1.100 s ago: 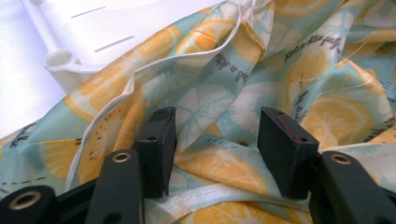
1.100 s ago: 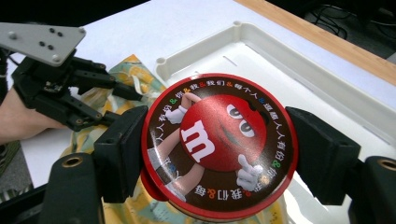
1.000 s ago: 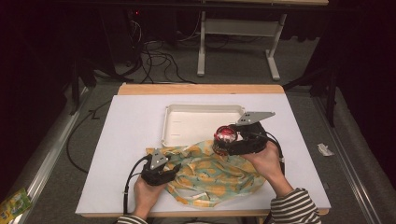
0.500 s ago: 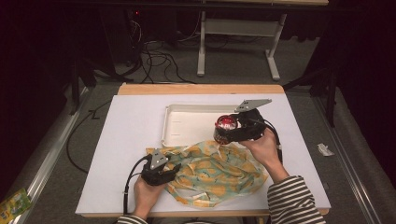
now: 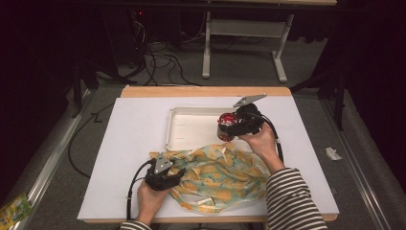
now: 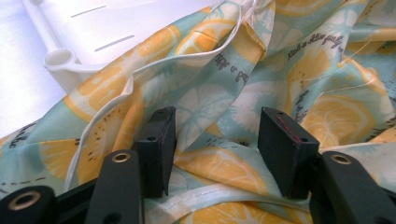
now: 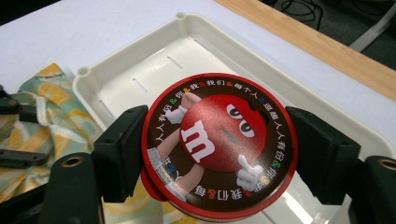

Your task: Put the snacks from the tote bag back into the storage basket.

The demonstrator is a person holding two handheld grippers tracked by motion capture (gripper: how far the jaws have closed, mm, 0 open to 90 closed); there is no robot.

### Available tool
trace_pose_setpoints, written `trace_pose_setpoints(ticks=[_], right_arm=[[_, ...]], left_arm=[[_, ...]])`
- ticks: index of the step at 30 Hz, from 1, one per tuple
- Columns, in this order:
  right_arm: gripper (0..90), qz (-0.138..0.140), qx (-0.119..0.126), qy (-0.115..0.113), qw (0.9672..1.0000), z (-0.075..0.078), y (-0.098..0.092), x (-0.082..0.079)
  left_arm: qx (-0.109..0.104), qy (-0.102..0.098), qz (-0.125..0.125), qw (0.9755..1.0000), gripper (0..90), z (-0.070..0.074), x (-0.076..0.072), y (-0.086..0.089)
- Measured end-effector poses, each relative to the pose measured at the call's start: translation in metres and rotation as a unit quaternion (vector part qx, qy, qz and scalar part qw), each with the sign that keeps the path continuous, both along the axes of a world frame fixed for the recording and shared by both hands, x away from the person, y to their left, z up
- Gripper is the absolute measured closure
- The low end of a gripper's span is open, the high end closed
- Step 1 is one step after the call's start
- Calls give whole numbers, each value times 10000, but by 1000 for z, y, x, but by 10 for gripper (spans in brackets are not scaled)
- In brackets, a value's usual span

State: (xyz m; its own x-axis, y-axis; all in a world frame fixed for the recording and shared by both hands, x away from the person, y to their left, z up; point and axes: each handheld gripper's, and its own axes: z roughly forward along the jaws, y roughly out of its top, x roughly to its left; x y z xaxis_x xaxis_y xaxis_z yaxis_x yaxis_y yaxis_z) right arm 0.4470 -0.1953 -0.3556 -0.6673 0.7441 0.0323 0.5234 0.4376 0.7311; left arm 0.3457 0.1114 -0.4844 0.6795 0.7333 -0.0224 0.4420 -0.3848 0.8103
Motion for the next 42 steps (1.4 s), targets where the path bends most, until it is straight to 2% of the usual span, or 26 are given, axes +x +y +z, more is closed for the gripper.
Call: trace_pose_setpoints(ticks=[4,7,19,28,30,31,32,42], right_arm=[[261,-39,-95,4,9999,-10,0,10],[261,-99,-76,67,9999,-16,1,16],[260,-269,-241,249,9990,-40,6,34],[259,-258,-341,371,9984,-54,13,44],[259,-211,-439,361,9982,-57,14,46],[259,-279,-413,423,9979,-59,16,46],[259,-246,-478,409,9977,-60,16,48],[254,-212,-431,362,9982,-64,16,49]], left_arm=[[4,-6,5,10000,474,0,0,0],[12,-6,3,10000,474,0,0,0],[38,-14,-9,10000,474,0,0,0],[43,-22,-29,10000,472,0,-1,0],[27,-23,-19,10000,472,0,-1,0],[39,-22,-27,10000,472,0,-1,0],[40,-25,-28,10000,472,0,-1,0],[45,-25,-25,10000,472,0,-1,0]])
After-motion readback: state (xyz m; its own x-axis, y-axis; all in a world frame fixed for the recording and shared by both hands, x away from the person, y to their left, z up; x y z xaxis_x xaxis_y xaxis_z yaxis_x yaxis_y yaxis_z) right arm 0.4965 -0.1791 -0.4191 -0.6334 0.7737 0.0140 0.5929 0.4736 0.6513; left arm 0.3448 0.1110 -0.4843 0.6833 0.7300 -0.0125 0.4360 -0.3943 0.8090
